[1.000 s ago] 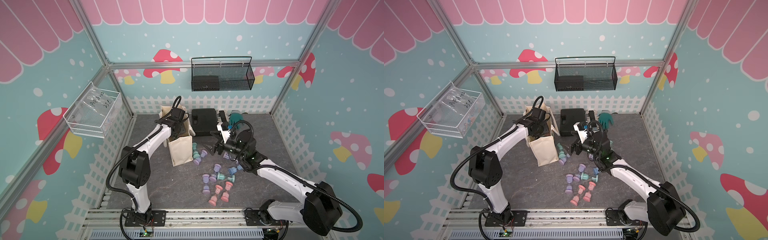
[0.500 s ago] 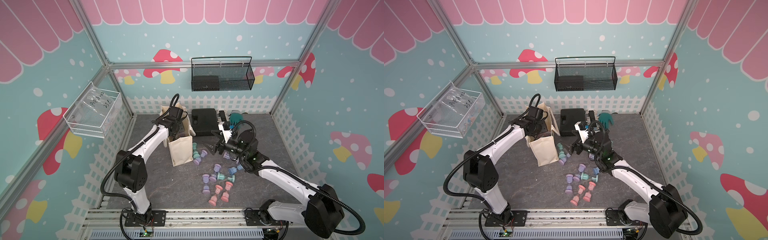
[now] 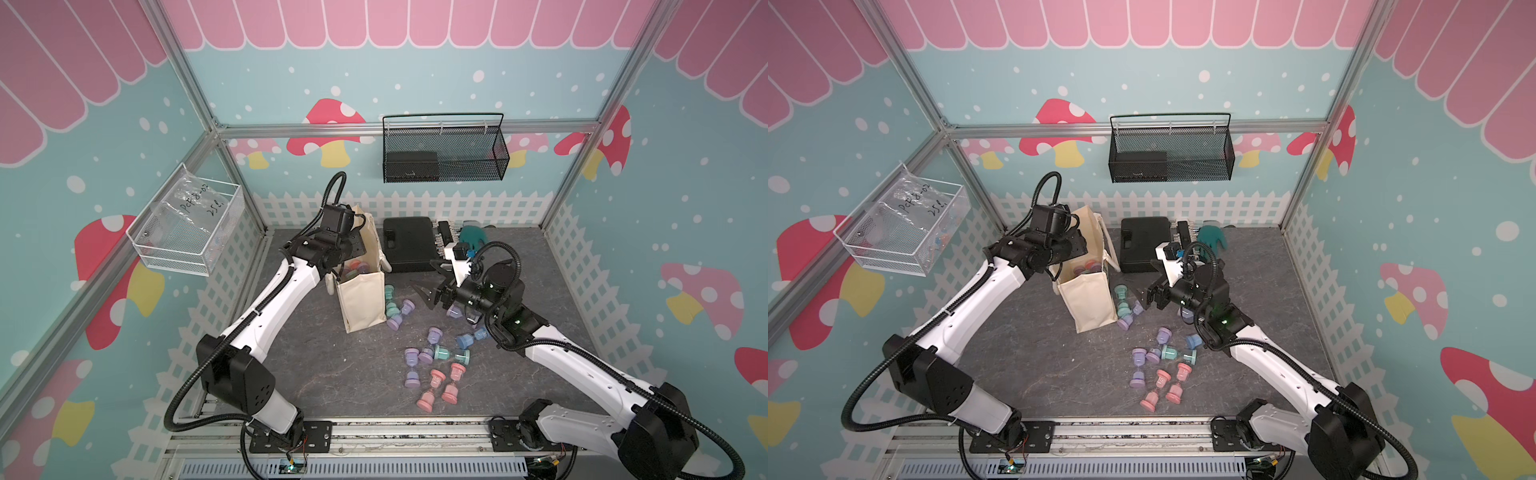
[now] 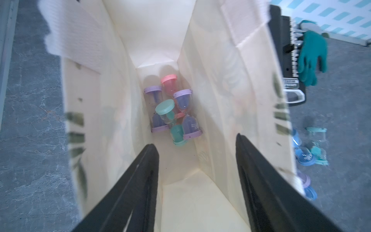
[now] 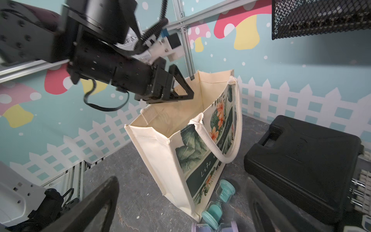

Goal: Put the hourglass into the canvas bag
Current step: Place the hourglass in the canvas bag, then pick up the hourglass from the center of the board.

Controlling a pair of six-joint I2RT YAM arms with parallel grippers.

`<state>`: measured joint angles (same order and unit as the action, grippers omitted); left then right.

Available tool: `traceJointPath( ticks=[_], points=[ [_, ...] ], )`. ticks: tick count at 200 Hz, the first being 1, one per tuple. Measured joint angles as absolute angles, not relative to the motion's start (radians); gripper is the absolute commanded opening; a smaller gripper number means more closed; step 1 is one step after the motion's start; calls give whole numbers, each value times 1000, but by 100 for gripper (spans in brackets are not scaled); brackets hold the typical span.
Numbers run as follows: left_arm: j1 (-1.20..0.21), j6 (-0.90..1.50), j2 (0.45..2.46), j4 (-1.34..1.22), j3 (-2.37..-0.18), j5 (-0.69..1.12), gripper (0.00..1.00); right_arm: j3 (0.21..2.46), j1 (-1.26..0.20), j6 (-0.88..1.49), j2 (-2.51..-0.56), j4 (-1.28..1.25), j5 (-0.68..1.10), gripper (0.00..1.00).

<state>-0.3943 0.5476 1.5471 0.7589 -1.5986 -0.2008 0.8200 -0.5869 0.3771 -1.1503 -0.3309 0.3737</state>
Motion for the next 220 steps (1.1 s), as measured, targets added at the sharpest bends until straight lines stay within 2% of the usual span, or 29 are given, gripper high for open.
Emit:
traceJointPath(
  ticks=[59,110,168,220],
  points=[
    [-561,459,1360,723,-1588,-224,63,790,-564,406,-1101,-242,313,99],
    [-704,402,1261,685,-1441,-222,63,707,-542,428,-1075,-207,307,99],
    [-781,386,1276,639,-1264,-195,63,598,-537,426,-1053,-201,307,100],
    [-807,407,1418,584,-1224,-186,63,516,-537,421,-1044,-210,306,100]
  ],
)
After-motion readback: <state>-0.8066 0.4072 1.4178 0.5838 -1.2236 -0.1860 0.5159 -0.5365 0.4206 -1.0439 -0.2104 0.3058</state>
